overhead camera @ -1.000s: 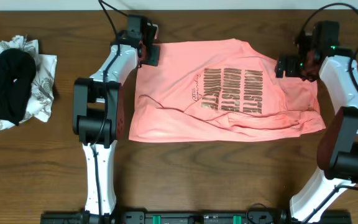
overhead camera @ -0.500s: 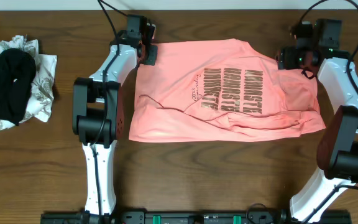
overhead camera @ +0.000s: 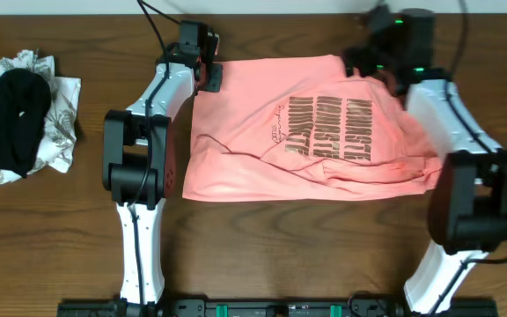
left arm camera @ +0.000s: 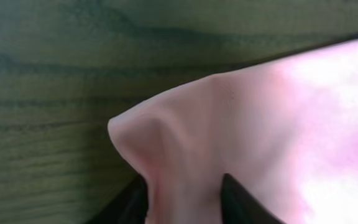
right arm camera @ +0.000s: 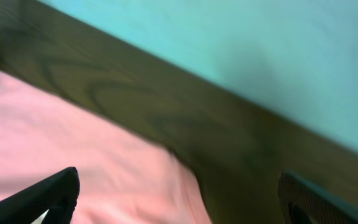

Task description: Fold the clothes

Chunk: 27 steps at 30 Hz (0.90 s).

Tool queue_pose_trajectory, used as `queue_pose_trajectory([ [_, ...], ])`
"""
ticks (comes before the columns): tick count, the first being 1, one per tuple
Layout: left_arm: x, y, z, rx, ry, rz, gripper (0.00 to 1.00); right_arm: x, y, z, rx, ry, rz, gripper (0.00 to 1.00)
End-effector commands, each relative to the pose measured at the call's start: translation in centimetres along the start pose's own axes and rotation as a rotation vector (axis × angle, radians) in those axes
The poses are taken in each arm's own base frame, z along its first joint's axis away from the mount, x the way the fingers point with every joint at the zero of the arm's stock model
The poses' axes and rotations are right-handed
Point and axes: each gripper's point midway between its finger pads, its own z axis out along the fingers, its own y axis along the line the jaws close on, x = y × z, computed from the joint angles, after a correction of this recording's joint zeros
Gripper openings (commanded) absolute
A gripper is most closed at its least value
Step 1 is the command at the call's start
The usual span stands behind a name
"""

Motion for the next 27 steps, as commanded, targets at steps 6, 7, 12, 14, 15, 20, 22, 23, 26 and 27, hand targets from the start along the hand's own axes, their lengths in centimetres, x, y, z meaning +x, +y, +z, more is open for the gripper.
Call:
queue_pose_trajectory([
  [6, 0.3, 0.4, 0.5, -0.012, 0.012, -0.013, 0.42, 5.5, 0.6, 6.5, 0.074, 0.056, -0.03, 0.99],
  [7, 0.3, 0.4, 0.5, -0.012, 0.013, -0.013, 0.42, 6.3, 0.3, 6.9, 0.078, 0.062, -0.011, 0.99],
  [12, 0.3, 0.4, 0.5, -0.012, 0.013, -0.013, 0.42, 8.1, -1.2, 8.0, 0.101, 0.063, 0.02, 0.99],
  [14, 0.3, 0.4, 0.5, -0.012, 0.013, -0.012, 0.43, 8.5, -1.5, 8.1, 0.105, 0.07, 0.026, 0.99],
  [15, 0.3, 0.4, 0.5, -0.012, 0.013, -0.013, 0.43, 8.8, -1.6, 8.2, 0.106, 0.074, 0.03, 0.99],
  [20, 0.2, 0.4, 0.5, -0.013, 0.009, -0.013, 0.43, 9.8, -1.8, 8.9, 0.114, 0.077, 0.073, 0.99],
  [22, 0.2, 0.4, 0.5, -0.013, 0.008, -0.013, 0.43, 10.4, -1.6, 9.2, 0.109, 0.087, 0.081, 0.99],
  [23, 0.2, 0.4, 0.5, -0.013, 0.009, -0.013, 0.43, 10.7, -1.4, 9.4, 0.105, 0.091, 0.082, 0.99],
  [26, 0.2, 0.4, 0.5, -0.013, 0.009, -0.013, 0.43, 11.2, -0.8, 9.7, 0.087, 0.099, 0.08, 0.99],
  [27, 0.2, 0.4, 0.5, -0.013, 0.009, -0.013, 0.43, 11.2, -0.6, 9.7, 0.079, 0.101, 0.08, 0.99],
])
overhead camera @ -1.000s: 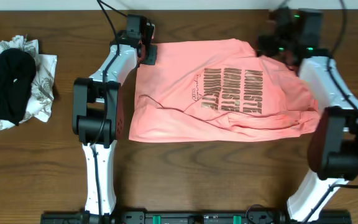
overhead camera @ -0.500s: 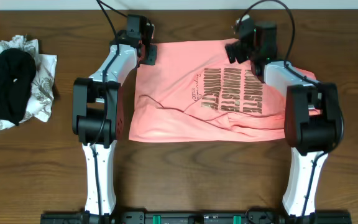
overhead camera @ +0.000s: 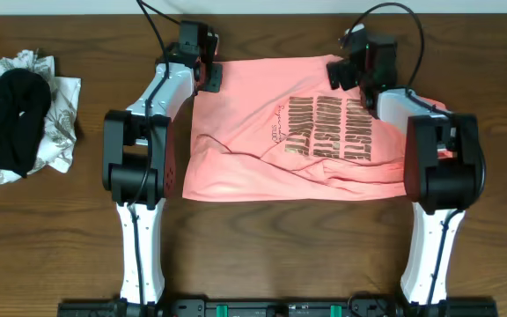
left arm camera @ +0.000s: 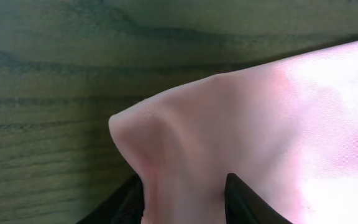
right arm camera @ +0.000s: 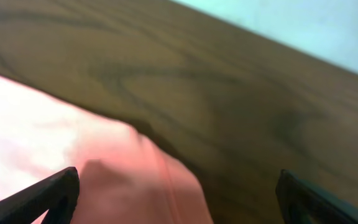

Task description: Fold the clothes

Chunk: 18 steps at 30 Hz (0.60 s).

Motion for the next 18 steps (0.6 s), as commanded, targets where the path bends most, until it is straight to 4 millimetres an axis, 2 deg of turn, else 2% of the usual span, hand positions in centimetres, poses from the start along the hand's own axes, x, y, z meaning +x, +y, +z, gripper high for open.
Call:
queue_pose_trajectory([
  [1, 0.2, 0.4, 0.5, -0.013, 0.009, -0.008, 0.43, 1.2, 1.1, 0.7, -0.035, 0.024, 0.022, 0.99],
  [5, 0.2, 0.4, 0.5, -0.013, 0.009, -0.008, 0.43, 1.4, 1.4, 0.7, -0.046, 0.032, 0.022, 0.99],
  [8, 0.2, 0.4, 0.5, -0.013, 0.009, -0.008, 0.43, 1.6, 1.6, 0.7, -0.051, 0.042, 0.03, 0.95],
  [15, 0.2, 0.4, 0.5, -0.013, 0.009, -0.008, 0.43, 2.1, 2.1, 0.7, -0.078, 0.061, 0.045, 0.77],
  [18, 0.2, 0.4, 0.5, -0.013, 0.009, -0.008, 0.43, 2.4, 2.1, 0.6, -0.081, 0.073, 0.047, 0.64],
])
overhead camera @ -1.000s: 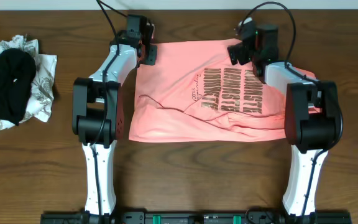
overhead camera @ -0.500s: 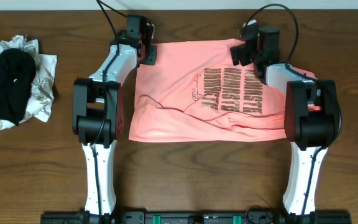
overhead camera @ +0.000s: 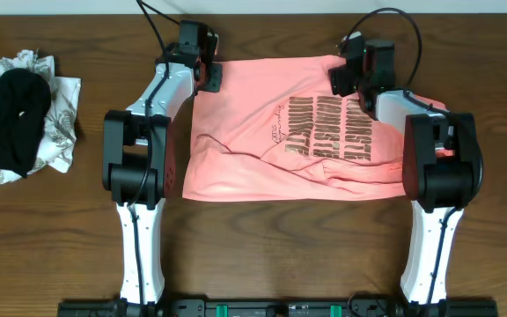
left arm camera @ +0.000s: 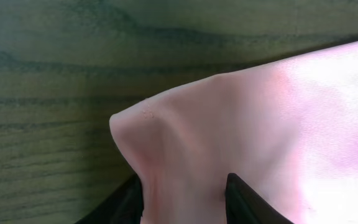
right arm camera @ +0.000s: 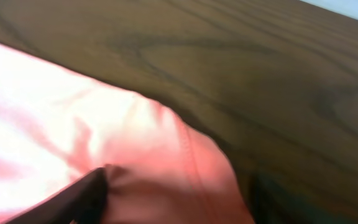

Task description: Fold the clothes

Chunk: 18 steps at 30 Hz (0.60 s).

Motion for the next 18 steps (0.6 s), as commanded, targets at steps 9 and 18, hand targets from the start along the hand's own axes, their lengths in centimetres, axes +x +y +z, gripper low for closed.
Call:
queue_pose_trajectory([
  [9, 0.1, 0.4, 0.5, -0.013, 0.005, -0.008, 0.06, -0.3, 0.6, -0.2, -0.011, 0.006, 0.003, 0.29],
  [18, -1.3, 0.4, -0.9, -0.014, -0.036, -0.008, 0.06, -3.2, 0.2, -1.5, 0.0, -0.052, -0.006, 0.25],
])
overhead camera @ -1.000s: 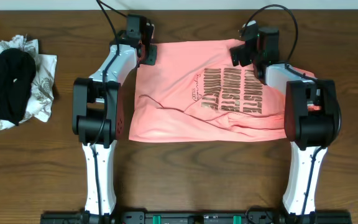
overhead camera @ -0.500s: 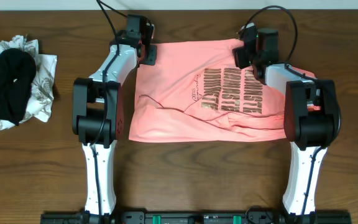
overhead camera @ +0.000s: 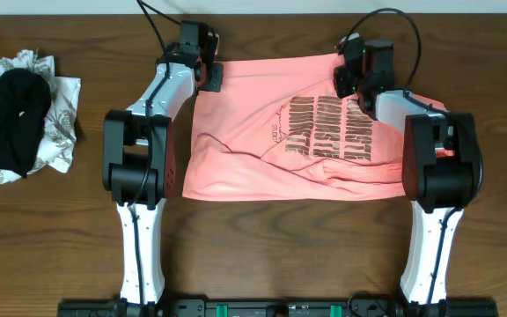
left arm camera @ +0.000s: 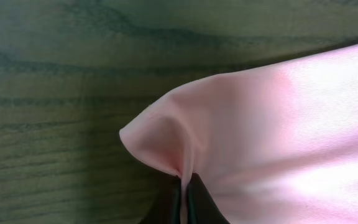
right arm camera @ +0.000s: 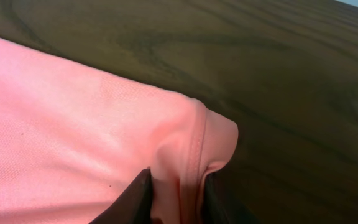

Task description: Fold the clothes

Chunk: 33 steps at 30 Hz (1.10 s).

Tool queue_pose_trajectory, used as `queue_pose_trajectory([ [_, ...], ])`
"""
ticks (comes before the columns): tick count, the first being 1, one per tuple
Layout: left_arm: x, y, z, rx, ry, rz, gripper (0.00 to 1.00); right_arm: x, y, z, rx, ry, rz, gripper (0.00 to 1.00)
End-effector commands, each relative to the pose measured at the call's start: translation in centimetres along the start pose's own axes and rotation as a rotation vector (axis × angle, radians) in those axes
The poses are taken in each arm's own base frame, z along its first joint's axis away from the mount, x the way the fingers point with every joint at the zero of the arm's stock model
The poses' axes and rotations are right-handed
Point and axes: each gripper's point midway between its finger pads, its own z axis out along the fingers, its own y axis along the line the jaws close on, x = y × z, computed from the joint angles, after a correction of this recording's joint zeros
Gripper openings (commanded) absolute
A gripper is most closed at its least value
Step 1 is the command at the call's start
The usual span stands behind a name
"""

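Observation:
A pink shirt with brown print lies spread on the wooden table. My left gripper is at its back left corner. In the left wrist view that gripper is shut, with a thin fold of the shirt pinched between the jaws. My right gripper is at the back edge, right of centre. In the right wrist view this gripper is shut on a bunched fold of the shirt's hem, one dark finger against each side.
A heap of black and white patterned clothes lies at the far left of the table. The table's back edge runs just behind both grippers. Both arms reach from the front along the shirt's left and right sides.
My left jaws, which stood astride the corner fold, have shut and now pinch it thin. My right fingers have drawn much closer together around the hem fold.
At first my left fingers stood astride the shirt's back left corner, while my right gripper was wide open beyond the back right. Then the right gripper was at the shirt's back edge, still wide open. Its fingers then narrowed. Now both grippers grip the back edge.

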Motion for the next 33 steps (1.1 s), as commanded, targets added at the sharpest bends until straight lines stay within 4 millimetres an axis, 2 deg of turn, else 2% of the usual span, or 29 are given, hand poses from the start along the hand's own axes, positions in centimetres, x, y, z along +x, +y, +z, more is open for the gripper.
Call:
queue_pose_trajectory([
  [1, -1.6, 0.5, -1.3, -0.015, -0.044, 0.002, 0.06, -3.3, -0.1, -1.4, 0.019, -0.061, -0.02, 0.24],
  [6, -3.4, 0.5, -3.6, -0.017, -0.093, 0.002, 0.06, -4.2, 0.4, -1.9, -0.012, -0.076, -0.022, 0.21],
  [11, -4.6, 0.5, -5.8, -0.018, -0.127, 0.002, 0.06, -6.8, 1.0, -3.9, -0.048, -0.129, -0.026, 0.15],
  [13, -4.8, 0.5, -6.5, -0.018, -0.131, 0.002, 0.06, -8.0, 1.0, -5.1, -0.045, -0.145, -0.029, 0.11],
  [18, -4.2, 0.5, -7.2, -0.017, -0.104, 0.002, 0.06, -8.9, 1.2, -6.9, -0.047, -0.133, -0.027, 0.09],
  [22, -3.0, 0.5, -7.6, -0.017, -0.054, 0.001, 0.06, -8.4, 1.4, -7.8, -0.055, -0.088, -0.018, 0.09],
  [26, -2.0, 0.6, -8.5, -0.018, -0.01, -0.003, 0.06, -6.8, 1.8, -8.3, -0.07, -0.012, -0.002, 0.09],
  [33, -2.0, 0.6, -11.0, -0.018, 0.0, -0.004, 0.06, -4.0, 2.4, -8.7, -0.093, 0.106, 0.024, 0.01],
])
